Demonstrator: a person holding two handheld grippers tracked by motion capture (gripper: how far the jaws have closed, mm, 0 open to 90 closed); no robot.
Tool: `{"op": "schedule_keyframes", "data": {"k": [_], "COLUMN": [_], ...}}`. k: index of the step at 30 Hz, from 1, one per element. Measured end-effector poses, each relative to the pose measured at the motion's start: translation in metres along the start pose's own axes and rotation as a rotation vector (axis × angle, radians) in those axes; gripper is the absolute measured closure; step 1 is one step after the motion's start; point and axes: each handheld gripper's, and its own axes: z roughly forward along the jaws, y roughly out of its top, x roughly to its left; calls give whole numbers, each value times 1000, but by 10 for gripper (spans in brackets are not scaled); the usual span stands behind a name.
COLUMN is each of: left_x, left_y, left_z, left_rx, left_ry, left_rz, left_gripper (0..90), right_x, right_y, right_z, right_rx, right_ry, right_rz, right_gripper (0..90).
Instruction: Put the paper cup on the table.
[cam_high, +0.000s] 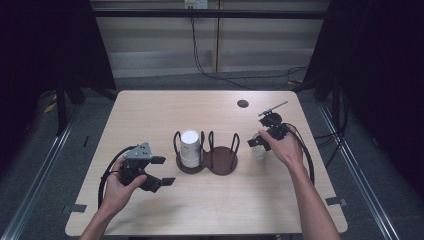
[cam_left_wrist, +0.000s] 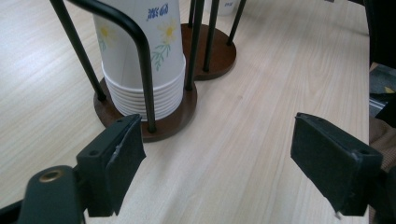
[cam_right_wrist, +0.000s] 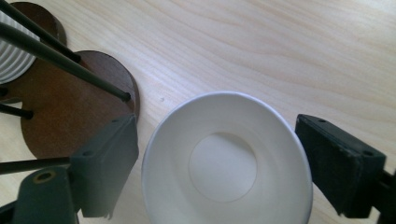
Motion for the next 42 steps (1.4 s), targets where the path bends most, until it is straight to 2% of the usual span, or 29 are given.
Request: {"op": "schedule_keyframes", "data": {"k": [2,5,6,9,12,13,16,19,21,23,24,26,29,32,36,42], "left_x": [0,-2,-3,-4,-3,-4,-7,-10,-11,-11,-11,-11,-11,-13,-14,-14], "left_y": [0,-3,-5,-9,-11,-11,-12,-11,-11,-11,-12,-13,-14,-14,-14,-17], "left_z": [0,-1,-1,-4,-4,-4,-3,-5,-5,-4,-4,-3,-2,-2,-1,0], "left_rx": [-1,11,9,4,2,-8,-10,-27,-25,-15,-16,-19,-17,-22,-55,-52], "left_ry": [1,22,38,48,59,61,30,9,17,10,10,8,17,14,17,21], "left_rz": [0,-3,-4,-19,-30,-46,-62,-67,-58,-53,-56,-59,-61,-67,-79,-80], "left_gripper": [175,176,176,183,183,183,183,183,183,183,183,183,183,184,195,195], "right_x": [1,0,0,0,1,2,3,4,7,11,13,13,16,18,22,29], "right_y": [0,-1,-1,-3,-4,-4,-6,-10,-14,-20,-22,-28,-37,-45,-57,-77], "right_z": [-2,-4,-6,-10,-15,-17,-23,-28,-30,-32,-33,-36,-40,-44,-49,-55], "right_rx": [-30,-75,-83,-125,-176,-181,-212,-260,-292,-336,-342,-366,-386,-423,-449,-479], "right_ry": [-8,-12,-28,-38,-12,-4,-6,22,1,-57,-68,-36,-48,-31,-15,26], "right_rz": [-3,39,38,38,56,60,53,74,59,63,65,70,64,74,70,71], "right_gripper": [140,141,140,140,140,141,141,141,142,142,142,142,142,142,142,155]}}
